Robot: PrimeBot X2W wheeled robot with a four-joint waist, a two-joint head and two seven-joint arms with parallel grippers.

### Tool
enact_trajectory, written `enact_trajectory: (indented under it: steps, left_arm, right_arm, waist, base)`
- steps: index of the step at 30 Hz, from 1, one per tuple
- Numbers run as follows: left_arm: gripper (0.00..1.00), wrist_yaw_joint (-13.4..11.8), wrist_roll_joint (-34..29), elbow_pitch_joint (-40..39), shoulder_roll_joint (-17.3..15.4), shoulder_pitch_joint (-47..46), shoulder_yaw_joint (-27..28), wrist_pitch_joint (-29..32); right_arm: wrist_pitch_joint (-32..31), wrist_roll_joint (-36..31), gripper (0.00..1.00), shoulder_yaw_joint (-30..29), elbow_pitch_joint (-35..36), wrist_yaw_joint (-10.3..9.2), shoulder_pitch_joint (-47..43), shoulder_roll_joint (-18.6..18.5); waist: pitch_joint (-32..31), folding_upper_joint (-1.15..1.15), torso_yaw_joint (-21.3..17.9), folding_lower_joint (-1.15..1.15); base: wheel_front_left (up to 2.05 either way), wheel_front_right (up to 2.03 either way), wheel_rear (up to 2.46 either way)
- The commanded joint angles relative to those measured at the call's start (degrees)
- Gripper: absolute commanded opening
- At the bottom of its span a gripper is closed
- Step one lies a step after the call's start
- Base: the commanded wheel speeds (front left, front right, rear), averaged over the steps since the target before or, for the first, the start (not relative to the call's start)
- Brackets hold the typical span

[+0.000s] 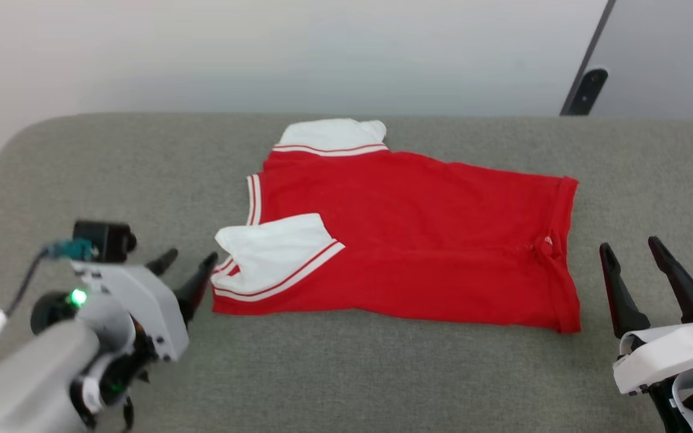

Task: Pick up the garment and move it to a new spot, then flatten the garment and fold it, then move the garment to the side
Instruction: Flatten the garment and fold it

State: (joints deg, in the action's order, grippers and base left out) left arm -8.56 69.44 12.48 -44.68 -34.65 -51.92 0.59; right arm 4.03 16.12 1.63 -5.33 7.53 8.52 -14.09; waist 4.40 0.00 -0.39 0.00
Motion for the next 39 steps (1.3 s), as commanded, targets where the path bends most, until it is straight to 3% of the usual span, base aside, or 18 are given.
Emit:
enact_trajectory:
  steps: [1,12,18,25,34,35,37,39]
  left_arm:
    - [1.00,-0.28,0.45,-0.11,-0.45,-1.81,0.38,1.13]
    - [1.00,-1.42,7.55,2.40,-2.92,-10.57,-1.38,25.06]
    - [1.00,-6.14,9.74,3.90,-3.89,-13.79,-3.23,36.97]
    - [1.00,-6.67,9.31,6.59,-2.79,-14.88,-5.41,41.49]
    - [1.00,-4.99,6.85,12.55,-0.09,-15.41,-8.46,43.11]
    - [0.61,-4.54,6.70,13.13,0.23,-15.33,-8.84,43.30]
    - [0.00,-3.79,6.93,14.12,0.89,-14.92,-9.39,44.09]
    - [0.00,-2.94,7.12,14.48,1.61,-15.07,-9.23,43.71]
  right_arm:
    - [0.36,-0.29,1.00,-0.27,0.51,-0.09,-0.03,0.25]
    - [3.08,-0.50,1.00,-1.05,0.01,-0.09,2.90,2.77]
    - [3.56,-0.20,1.00,-0.81,-1.56,-0.09,3.88,3.80]
    - [3.63,0.33,1.00,0.18,-2.94,-0.09,4.99,4.81]
    - [2.68,1.27,1.00,1.72,-3.89,-0.09,6.44,5.21]
    - [2.57,1.30,1.00,1.93,-4.01,-0.09,6.64,5.01]
    - [1.89,1.61,1.00,2.23,-4.22,-0.09,7.02,4.75]
    - [0.99,1.51,1.00,2.54,-4.25,-0.09,7.37,4.30]
  waist:
    - [2.07,0.00,-1.50,0.00]
    - [7.51,0.00,-6.03,0.00]
    - [9.61,0.00,-8.16,0.00]
    - [11.07,0.00,-10.06,0.00]
    - [12.48,0.00,-10.95,0.00]
    - [12.54,0.00,-10.89,0.00]
    - [12.54,0.00,-10.66,0.00]
    - [12.46,0.00,-10.29,0.00]
  base:
    - [0.00,0.00,0.00]
    - [0.00,0.00,0.00]
    - [0.00,0.00,0.00]
    - [0.00,0.00,0.00]
    - [0.00,0.00,0.00]
    - [0.00,0.00,0.00]
    - [0.00,0.00,0.00]
    - [0.00,0.00,0.00]
